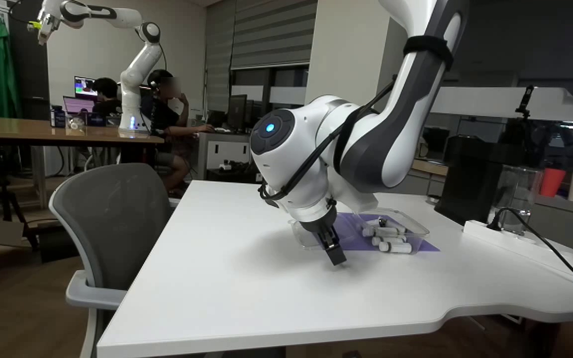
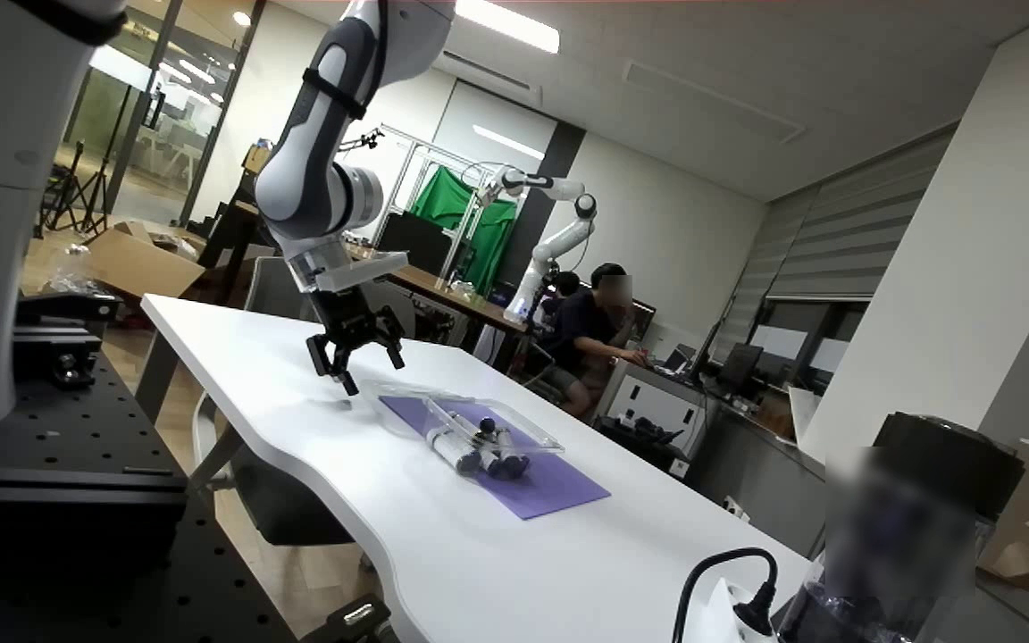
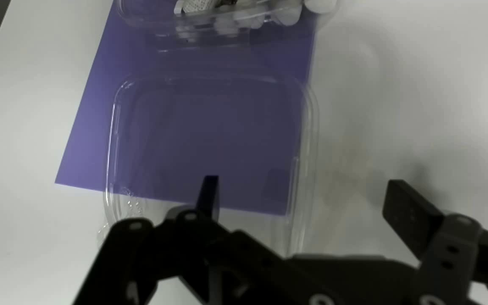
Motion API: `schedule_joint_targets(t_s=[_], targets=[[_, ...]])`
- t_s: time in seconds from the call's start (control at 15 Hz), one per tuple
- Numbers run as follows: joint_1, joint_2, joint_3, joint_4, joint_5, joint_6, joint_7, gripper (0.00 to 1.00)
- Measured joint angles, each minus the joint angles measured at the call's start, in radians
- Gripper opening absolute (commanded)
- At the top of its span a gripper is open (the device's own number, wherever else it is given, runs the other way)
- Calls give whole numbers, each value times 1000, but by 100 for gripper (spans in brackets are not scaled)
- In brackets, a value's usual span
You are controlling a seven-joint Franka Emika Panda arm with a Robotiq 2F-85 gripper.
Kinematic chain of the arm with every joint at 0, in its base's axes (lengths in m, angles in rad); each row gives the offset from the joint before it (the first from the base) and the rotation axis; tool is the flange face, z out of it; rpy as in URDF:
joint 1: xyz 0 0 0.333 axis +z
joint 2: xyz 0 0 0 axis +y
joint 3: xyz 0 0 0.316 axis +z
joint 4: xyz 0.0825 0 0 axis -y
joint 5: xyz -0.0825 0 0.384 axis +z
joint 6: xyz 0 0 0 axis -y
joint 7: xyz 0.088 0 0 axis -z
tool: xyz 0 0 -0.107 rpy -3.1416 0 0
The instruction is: Close the lid of the clear box
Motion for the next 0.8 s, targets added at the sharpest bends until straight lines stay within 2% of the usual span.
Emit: schedule_joint_targets(t_s=[0.53,0.8], targets=[[3,3,2,5,-142,45,255,100],[-3,3,1,10,-202,44,325,100]])
